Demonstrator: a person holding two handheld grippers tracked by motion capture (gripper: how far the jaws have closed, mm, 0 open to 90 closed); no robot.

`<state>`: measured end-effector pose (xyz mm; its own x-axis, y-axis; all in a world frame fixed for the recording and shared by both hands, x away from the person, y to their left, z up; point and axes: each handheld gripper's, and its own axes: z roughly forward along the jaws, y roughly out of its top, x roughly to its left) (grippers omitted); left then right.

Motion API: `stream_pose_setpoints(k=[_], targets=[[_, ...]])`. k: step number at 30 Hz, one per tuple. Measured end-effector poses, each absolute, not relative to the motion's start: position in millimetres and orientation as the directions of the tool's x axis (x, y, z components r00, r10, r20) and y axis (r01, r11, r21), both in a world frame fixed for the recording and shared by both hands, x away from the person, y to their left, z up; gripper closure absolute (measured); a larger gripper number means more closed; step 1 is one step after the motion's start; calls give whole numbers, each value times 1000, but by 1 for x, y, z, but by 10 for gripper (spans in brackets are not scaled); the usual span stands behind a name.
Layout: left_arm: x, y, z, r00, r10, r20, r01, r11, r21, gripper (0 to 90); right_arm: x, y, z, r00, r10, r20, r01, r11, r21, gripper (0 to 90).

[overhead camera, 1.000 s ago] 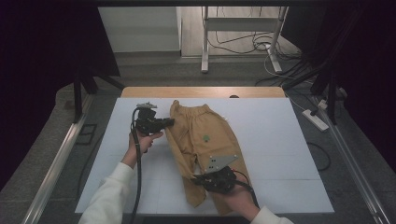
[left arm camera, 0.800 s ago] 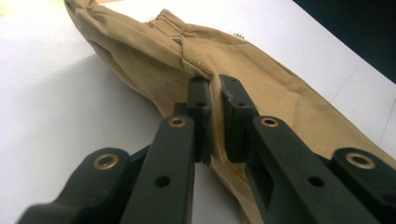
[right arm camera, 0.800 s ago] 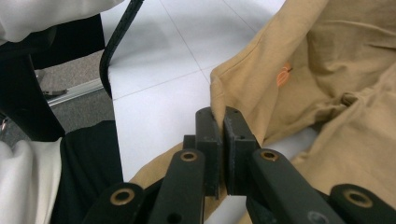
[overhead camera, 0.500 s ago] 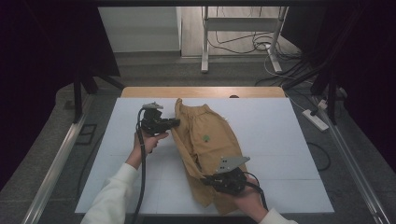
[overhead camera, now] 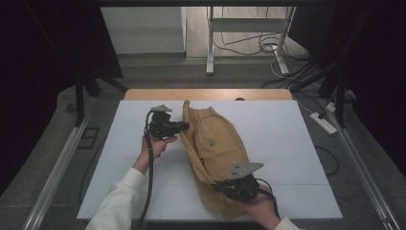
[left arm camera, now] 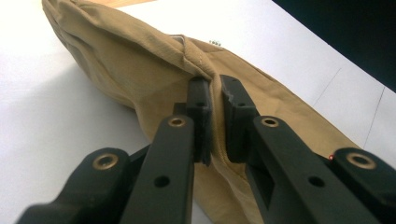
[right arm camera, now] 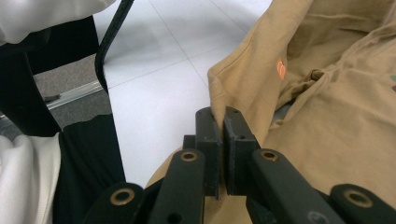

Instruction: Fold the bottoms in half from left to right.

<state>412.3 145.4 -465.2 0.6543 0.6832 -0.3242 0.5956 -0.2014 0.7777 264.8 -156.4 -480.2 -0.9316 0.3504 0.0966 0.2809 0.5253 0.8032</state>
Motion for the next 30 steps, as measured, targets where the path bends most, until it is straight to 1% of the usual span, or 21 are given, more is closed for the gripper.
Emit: stream_pose_setpoints(k=[30], targets=[[419,110,-467,693,644,-323,575,-224,787,815,259,-195,-480,-896,431,103,330,493,805,861]])
